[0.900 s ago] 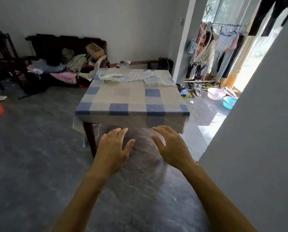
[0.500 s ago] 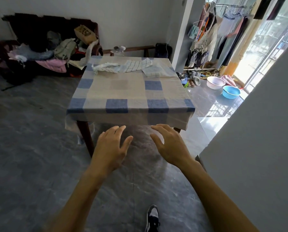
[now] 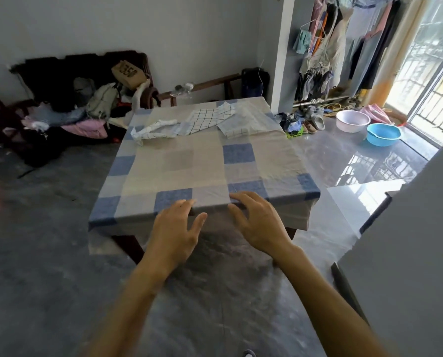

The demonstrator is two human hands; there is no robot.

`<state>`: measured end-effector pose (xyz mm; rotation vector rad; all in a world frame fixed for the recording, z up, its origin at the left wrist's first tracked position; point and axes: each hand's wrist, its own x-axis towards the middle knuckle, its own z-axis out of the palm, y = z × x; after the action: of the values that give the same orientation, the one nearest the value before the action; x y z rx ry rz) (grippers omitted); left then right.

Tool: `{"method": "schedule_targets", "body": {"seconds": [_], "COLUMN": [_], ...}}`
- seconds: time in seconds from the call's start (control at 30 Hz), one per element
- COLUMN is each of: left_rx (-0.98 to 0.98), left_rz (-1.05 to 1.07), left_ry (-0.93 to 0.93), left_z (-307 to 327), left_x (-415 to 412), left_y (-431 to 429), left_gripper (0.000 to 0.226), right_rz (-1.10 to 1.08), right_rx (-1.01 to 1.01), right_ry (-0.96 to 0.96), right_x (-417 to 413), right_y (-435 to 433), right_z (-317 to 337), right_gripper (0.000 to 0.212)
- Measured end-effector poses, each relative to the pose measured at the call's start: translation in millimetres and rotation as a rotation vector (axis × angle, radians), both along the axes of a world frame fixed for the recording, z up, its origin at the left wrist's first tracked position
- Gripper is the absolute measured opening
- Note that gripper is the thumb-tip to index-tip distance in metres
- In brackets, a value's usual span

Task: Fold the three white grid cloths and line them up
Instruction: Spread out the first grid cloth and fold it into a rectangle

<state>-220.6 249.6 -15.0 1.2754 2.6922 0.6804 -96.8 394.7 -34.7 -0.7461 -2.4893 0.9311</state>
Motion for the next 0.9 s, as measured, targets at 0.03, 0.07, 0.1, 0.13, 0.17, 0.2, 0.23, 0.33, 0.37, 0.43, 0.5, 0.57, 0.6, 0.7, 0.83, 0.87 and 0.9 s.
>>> {"method": "schedule_targets", "body": {"seconds": [0.03,0.07,0.1,0.13,0.17,0.2,0.23,0.33,0.37,0.43,0.5,0.57,0.6,0.7,0.83,0.87,0.9], "left_rx": [0.013,0.018,0.018,0.016,0.010,0.002,-0.005,-0.016,-0.019,-0.020,-0.016,-0.015,-0.019,-0.015,0.015,0.021,0.029], "left_rz": [0.006,0.011,0.014,0.014,0.016,0.023,0.031,0.028,0.023,0.025,0.029,0.031,0.032,0.021,-0.006,-0.011,-0.015], "left_ry": [0.000,-0.001,-0.004,-0.008,-0.013,-0.020,-0.024,-0.036,-0.040,-0.045,-0.051,-0.065,-0.065,-0.035,-0.040,-0.053,-0.067], "left_z": [2,3,3,2,0,-2,-4,-10,-11,-15,-21,-28,-30,-31,-25,-24,-24], "left_x": [-7,-14,-21,-28,-35,-43,-52,-79,-88,-109,-133,-159,-173,-218,-272,-285,-296], "left_y": [11,21,28,36,43,49,54,67,71,76,82,90,94,103,107,109,111], "left_gripper": [0.052,0.051,0.050,0.050,0.050,0.051,0.051,0.053,0.054,0.053,0.052,0.054,0.055,0.056,0.054,0.054,0.053], "right_rz": [-0.006,-0.011,-0.014,-0.011,-0.005,-0.001,0.000,0.011,0.015,0.020,0.019,0.016,0.013,0.009,-0.006,-0.011,-0.017], "right_rx": [-0.010,-0.015,-0.018,-0.022,-0.026,-0.030,-0.033,-0.039,-0.036,-0.040,-0.031,0.001,0.017,0.057,0.073,0.075,0.077], "right_ry": [-0.002,-0.006,-0.010,-0.013,-0.014,-0.021,-0.031,-0.063,-0.073,-0.090,-0.105,-0.125,-0.134,-0.163,-0.175,-0.168,-0.166], "right_x": [-8,-15,-22,-29,-36,-44,-52,-77,-86,-108,-133,-162,-176,-219,-266,-275,-284], "right_y": [12,22,30,37,44,50,56,71,76,83,88,92,93,96,102,103,105], "right_z": [1,3,4,3,2,0,-1,-9,-11,-16,-20,-24,-24,-22,-11,-9,-7], "right_gripper": [0.038,0.038,0.039,0.039,0.040,0.041,0.042,0.042,0.042,0.042,0.041,0.040,0.040,0.040,0.039,0.039,0.038]}}
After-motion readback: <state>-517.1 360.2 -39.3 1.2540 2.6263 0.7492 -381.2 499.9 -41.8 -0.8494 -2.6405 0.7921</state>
